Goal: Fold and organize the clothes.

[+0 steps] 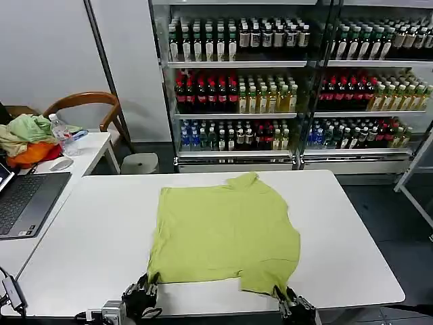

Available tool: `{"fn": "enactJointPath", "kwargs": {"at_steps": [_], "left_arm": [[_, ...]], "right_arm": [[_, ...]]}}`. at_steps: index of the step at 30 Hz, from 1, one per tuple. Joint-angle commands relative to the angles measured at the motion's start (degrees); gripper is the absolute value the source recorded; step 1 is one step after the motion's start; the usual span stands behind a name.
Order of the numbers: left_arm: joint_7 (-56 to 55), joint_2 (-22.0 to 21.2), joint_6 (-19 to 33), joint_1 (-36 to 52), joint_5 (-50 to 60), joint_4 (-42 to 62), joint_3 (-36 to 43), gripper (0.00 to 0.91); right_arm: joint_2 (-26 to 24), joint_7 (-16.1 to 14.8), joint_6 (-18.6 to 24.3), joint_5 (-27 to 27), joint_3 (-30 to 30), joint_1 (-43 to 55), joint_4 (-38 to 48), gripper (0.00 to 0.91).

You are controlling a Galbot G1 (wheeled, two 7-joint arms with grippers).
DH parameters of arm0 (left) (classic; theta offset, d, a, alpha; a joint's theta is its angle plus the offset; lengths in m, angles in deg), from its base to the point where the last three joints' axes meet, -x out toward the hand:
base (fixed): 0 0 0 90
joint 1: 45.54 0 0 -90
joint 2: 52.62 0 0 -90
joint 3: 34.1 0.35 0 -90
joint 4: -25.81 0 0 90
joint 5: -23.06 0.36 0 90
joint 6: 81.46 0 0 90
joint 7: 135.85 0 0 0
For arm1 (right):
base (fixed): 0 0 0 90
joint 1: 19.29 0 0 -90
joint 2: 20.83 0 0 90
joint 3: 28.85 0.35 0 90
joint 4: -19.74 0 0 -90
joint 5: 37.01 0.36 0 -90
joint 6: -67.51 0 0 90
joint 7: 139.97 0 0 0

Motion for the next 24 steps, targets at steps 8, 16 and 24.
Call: {"fn": "enactJointPath", "kwargs": {"at_steps": [8,16,24], "left_arm": [[4.63,0.46,3.89,-0.83,-0.25,-2.53,-2.25,0.040],[5.08,1.06,5.44,-6.27,0.63,-5.50,-3.67,0.040],[5.28,1.51,6.86,-10.77,1.76,-7.59,-5.15,0.040]], "right_arm": [[-2.01,-1.79,1.52,1.05,3.05,-0.73,-5.17,0.000],[-4.21,-2.68,1.36,1.04,5.63,-7.12,-8.11,0.000],[-4.87,-5.60,4.81,-2.06,7.53,-11.60,-10.40,0.000]]}}
